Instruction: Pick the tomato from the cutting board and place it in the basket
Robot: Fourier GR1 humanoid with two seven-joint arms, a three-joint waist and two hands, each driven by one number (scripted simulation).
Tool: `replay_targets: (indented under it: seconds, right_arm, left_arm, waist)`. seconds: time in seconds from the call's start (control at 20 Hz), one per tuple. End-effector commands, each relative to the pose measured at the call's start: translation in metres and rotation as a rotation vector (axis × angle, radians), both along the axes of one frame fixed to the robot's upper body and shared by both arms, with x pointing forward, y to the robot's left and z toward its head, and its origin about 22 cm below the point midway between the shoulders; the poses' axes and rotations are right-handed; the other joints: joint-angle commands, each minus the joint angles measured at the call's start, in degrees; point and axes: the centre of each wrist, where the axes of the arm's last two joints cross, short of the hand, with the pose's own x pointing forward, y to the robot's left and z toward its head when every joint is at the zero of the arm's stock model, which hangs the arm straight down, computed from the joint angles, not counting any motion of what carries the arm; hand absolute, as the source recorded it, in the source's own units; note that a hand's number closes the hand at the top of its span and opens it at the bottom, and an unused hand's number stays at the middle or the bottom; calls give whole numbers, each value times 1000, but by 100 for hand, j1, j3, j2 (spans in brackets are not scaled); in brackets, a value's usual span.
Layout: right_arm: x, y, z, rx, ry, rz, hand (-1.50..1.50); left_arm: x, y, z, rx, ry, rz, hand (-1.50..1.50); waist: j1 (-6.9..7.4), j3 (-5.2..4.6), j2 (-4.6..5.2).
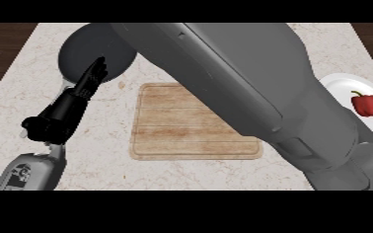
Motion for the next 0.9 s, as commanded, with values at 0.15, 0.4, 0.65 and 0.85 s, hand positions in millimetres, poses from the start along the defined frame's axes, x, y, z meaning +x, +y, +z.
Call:
replay_targets:
  seconds: [0.15,0.4,0.65,0.85]
  right_arm:
    - [32,-32,-10,51,124,-60,150]
    - [56,-55,-51,55,118,-66,150]
    - [73,-74,-76,15,67,-114,150]
    - [76,-81,-91,-10,9,-116,150]
  left_arm:
    - [2,13,4,-8,2,9,0]
    - [-8,-5,-5,-16,8,-2,0]
    - [-5,7,4,9,7,-2,0]
    - [5,-1,11,4,-2,12,0]
  waist:
    - [-39,4,3]
    - [-37,7,5]
    - [-6,5,15]
    - [-43,6,11]
